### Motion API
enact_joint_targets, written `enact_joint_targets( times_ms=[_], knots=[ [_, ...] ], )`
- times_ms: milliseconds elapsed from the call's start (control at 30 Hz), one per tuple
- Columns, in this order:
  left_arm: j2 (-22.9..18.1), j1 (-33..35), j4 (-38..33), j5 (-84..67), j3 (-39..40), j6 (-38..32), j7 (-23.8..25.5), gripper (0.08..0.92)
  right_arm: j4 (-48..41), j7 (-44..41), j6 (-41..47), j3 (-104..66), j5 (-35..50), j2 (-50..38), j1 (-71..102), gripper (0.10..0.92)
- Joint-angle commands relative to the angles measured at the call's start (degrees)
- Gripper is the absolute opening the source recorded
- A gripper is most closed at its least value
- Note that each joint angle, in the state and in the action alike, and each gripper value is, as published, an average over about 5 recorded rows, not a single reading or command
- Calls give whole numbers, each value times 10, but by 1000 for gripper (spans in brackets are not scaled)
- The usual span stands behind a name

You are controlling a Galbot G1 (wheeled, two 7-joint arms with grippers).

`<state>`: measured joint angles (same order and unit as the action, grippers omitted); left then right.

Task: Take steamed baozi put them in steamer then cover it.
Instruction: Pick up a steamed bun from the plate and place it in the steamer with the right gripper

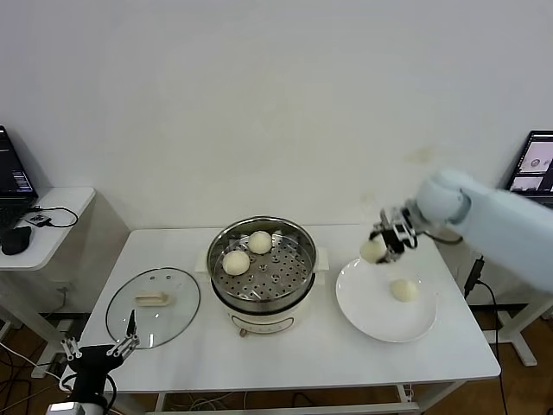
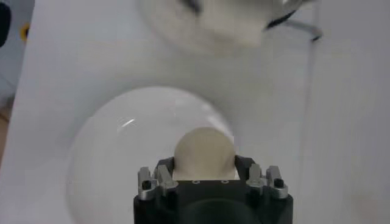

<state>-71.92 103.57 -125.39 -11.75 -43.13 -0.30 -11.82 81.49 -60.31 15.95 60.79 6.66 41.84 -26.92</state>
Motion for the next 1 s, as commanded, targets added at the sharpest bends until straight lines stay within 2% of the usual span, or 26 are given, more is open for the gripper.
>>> enact_joint_targets(
  times_ms=[33, 500, 800, 1000],
  knots=[
    [0, 0, -1, 0, -2, 0, 0, 823, 1, 3, 4, 50, 67, 82, -125, 630],
    [-5, 4, -2, -4, -17, -1, -2, 823, 8, 50, -14, 96, 82, 242, -69, 636],
    [-11, 2, -5, -4, -17, -2, -2, 823, -41, 58, -108, 121, 14, 299, -27, 636],
    [-13, 2, -4, -5, -17, -2, -3, 823, -49, 49, -167, 139, -1, 315, -24, 636]
  ],
)
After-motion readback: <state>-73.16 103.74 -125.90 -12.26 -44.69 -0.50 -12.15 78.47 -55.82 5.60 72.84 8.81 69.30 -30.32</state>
